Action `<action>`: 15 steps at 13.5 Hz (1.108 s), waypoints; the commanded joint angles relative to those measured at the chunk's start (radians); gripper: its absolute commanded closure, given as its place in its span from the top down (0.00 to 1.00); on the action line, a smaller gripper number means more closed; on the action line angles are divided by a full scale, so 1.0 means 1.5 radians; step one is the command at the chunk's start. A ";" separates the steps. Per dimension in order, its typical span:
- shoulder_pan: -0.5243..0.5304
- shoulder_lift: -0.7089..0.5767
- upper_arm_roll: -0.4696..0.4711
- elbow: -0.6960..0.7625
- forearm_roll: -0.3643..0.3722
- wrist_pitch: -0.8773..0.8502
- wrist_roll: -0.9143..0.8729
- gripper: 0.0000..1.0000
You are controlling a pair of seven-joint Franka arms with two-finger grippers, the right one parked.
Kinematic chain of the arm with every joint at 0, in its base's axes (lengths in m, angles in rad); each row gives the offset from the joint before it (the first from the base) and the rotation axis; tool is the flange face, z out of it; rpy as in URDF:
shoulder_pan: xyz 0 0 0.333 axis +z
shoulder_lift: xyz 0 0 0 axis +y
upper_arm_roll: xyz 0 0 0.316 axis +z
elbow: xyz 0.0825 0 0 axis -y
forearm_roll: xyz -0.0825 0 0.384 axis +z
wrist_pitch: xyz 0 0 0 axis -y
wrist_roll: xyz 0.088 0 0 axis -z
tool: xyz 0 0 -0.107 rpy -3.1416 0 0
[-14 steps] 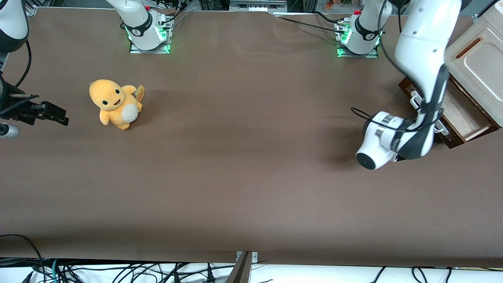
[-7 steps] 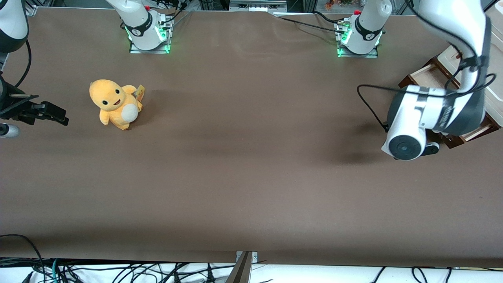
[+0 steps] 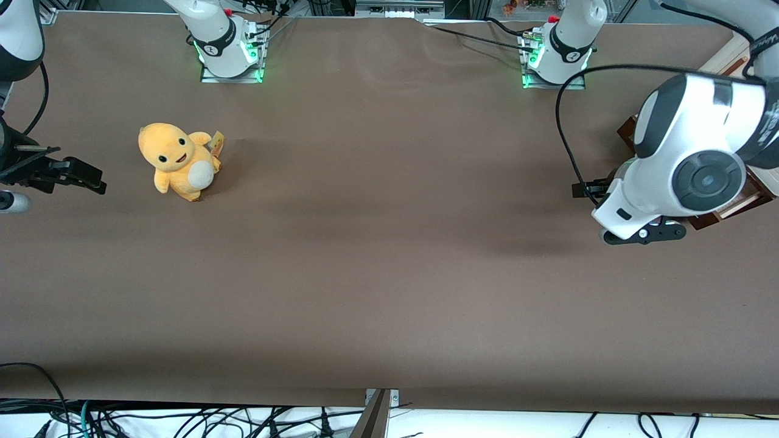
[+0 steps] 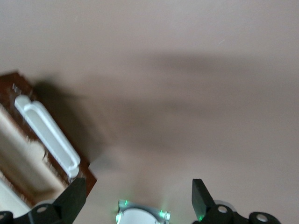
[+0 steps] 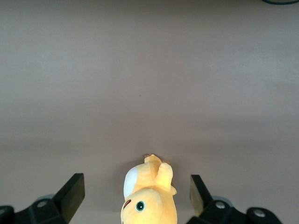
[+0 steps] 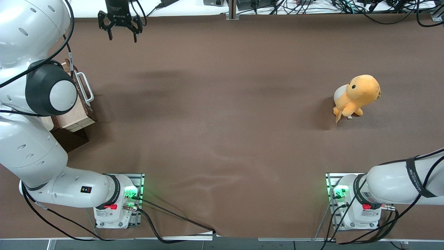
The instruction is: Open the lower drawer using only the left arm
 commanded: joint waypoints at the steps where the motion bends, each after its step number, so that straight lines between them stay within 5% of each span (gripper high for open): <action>1: 0.009 -0.004 0.004 0.025 -0.038 0.050 0.081 1.00; 8: 0.018 -0.103 -0.015 -0.010 -0.080 0.078 0.140 1.00; 12: 0.023 -0.248 0.008 -0.240 -0.103 0.243 0.163 1.00; 15: 0.058 -0.270 0.007 -0.285 -0.103 0.284 0.161 1.00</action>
